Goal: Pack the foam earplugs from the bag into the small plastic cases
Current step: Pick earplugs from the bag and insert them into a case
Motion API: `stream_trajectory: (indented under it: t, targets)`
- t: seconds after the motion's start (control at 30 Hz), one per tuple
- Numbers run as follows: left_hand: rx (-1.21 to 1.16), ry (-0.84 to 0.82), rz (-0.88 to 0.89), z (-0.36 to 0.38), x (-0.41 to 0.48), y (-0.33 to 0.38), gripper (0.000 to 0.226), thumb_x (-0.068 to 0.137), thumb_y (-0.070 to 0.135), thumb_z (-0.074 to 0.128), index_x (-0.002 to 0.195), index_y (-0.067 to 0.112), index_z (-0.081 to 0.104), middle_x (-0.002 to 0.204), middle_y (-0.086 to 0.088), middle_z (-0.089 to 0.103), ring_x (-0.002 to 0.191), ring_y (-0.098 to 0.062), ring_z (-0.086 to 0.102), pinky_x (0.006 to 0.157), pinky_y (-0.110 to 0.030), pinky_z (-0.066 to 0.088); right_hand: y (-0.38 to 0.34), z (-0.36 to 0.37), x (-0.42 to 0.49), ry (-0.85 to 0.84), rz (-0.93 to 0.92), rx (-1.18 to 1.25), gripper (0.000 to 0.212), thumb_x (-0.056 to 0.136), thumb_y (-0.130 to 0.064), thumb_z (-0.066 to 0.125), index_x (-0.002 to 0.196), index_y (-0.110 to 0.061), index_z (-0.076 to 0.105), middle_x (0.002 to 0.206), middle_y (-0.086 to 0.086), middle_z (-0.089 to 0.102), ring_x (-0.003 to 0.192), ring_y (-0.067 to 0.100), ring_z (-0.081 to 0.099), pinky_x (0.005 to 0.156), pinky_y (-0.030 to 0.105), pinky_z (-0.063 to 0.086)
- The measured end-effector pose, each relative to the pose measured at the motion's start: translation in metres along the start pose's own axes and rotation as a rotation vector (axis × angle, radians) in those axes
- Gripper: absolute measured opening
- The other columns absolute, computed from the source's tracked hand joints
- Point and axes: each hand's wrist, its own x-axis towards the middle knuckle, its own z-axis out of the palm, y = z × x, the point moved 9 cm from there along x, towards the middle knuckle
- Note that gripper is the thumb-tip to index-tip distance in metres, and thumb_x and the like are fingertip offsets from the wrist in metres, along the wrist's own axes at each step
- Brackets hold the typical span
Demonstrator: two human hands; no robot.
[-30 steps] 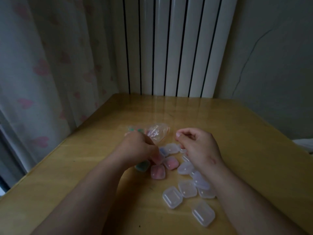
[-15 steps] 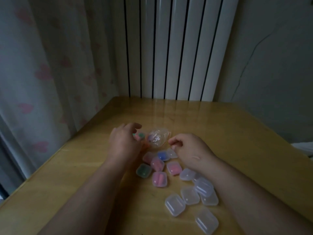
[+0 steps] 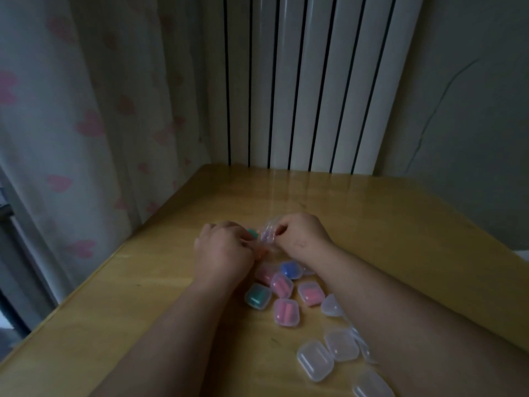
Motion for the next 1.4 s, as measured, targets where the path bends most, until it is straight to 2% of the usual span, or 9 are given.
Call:
stream_trajectory:
  t: [0.07, 0.13, 0.23, 0.3, 0.47, 0.8, 1.03, 1.27, 1.4]
  targets:
    - [-0.004, -0.029, -0.009, 0.002, -0.001, 0.001, 0.022, 0.088, 0.035, 0.062, 0.106, 0.031, 0.073, 0.116, 0.012, 0.064, 0.106, -0.016, 0.046, 0.088, -0.032, 0.037, -0.006, 0.006, 0.001, -0.026, -0.027, 0.024, 0.017, 0.082, -0.007, 0.068, 0.080, -0.022, 0.076, 0.087, -0.007, 0.071, 0.085, 0.011, 0.065, 0.071, 0.022, 0.049]
    - [0.020, -0.051, -0.010, 0.004, -0.003, 0.001, 0.022, 0.087, 0.034, 0.063, 0.106, 0.030, 0.074, 0.114, 0.008, 0.066, 0.106, -0.020, 0.048, 0.090, -0.035, 0.041, -0.009, 0.016, 0.002, -0.087, -0.054, 0.074, 0.023, 0.082, -0.003, 0.066, 0.071, -0.022, 0.074, 0.085, -0.009, 0.071, 0.085, 0.009, 0.065, 0.080, 0.025, 0.053]
    - [0.035, -0.046, 0.000, 0.005, -0.003, -0.001, 0.022, 0.084, 0.029, 0.064, 0.101, 0.031, 0.076, 0.107, 0.003, 0.071, 0.102, -0.025, 0.053, 0.088, -0.034, 0.044, -0.008, 0.028, 0.002, -0.173, -0.057, 0.093, 0.019, 0.081, -0.013, 0.074, 0.071, -0.029, 0.069, 0.082, -0.012, 0.067, 0.083, 0.007, 0.062, 0.080, 0.024, 0.050]
    - [0.015, -0.039, -0.003, 0.005, -0.003, -0.002, 0.022, 0.084, 0.027, 0.063, 0.101, 0.032, 0.076, 0.106, 0.001, 0.072, 0.102, -0.026, 0.054, 0.088, -0.033, 0.045, -0.007, 0.032, 0.004, -0.199, -0.060, 0.070, 0.013, 0.079, -0.021, 0.077, 0.075, -0.030, 0.068, 0.085, -0.010, 0.068, 0.084, 0.010, 0.063, 0.082, 0.028, 0.053]
    - [-0.010, -0.041, -0.019, 0.005, -0.003, -0.002, 0.025, 0.084, 0.022, 0.063, 0.104, 0.031, 0.076, 0.108, 0.000, 0.071, 0.103, -0.026, 0.055, 0.086, -0.031, 0.044, -0.014, 0.043, 0.003, -0.266, -0.130, -0.022, 0.008, 0.086, -0.027, 0.071, 0.078, -0.025, 0.070, 0.094, 0.000, 0.072, 0.090, 0.018, 0.066, 0.085, 0.029, 0.053]
    - [-0.112, -0.019, -0.084, 0.003, -0.004, -0.005, 0.017, 0.082, 0.019, 0.065, 0.094, 0.025, 0.077, 0.100, -0.004, 0.073, 0.099, -0.026, 0.062, 0.083, -0.034, 0.052, -0.005, 0.038, 0.005, -0.217, -0.073, 0.135, 0.008, 0.074, -0.022, 0.080, 0.078, -0.026, 0.073, 0.086, -0.002, 0.073, 0.085, 0.016, 0.068, 0.083, 0.037, 0.057]
    - [-0.103, -0.024, -0.082, 0.003, -0.004, -0.003, 0.019, 0.086, 0.019, 0.061, 0.097, 0.026, 0.075, 0.102, -0.001, 0.073, 0.101, -0.024, 0.061, 0.086, -0.035, 0.051, -0.003, 0.044, 0.008, -0.221, -0.065, 0.073, 0.013, 0.074, -0.036, 0.079, 0.068, -0.030, 0.070, 0.083, -0.003, 0.073, 0.082, 0.017, 0.069, 0.081, 0.039, 0.059]
    - [-0.125, -0.027, -0.094, 0.006, -0.005, -0.005, 0.020, 0.084, 0.017, 0.060, 0.095, 0.025, 0.076, 0.100, -0.003, 0.073, 0.098, -0.026, 0.062, 0.084, -0.036, 0.053, -0.008, 0.039, 0.003, -0.186, -0.116, 0.025, 0.004, 0.079, -0.026, 0.075, 0.075, -0.025, 0.073, 0.086, -0.002, 0.073, 0.085, 0.017, 0.068, 0.081, 0.034, 0.057]
    - [-0.108, -0.037, -0.086, 0.007, -0.004, -0.004, 0.021, 0.086, 0.017, 0.059, 0.094, 0.025, 0.076, 0.099, -0.003, 0.073, 0.096, -0.026, 0.062, 0.082, -0.036, 0.053, -0.009, 0.035, 0.001, -0.176, -0.102, 0.115, 0.005, 0.074, -0.019, 0.077, 0.073, -0.021, 0.072, 0.081, -0.002, 0.073, 0.082, 0.016, 0.068, 0.080, 0.034, 0.056]
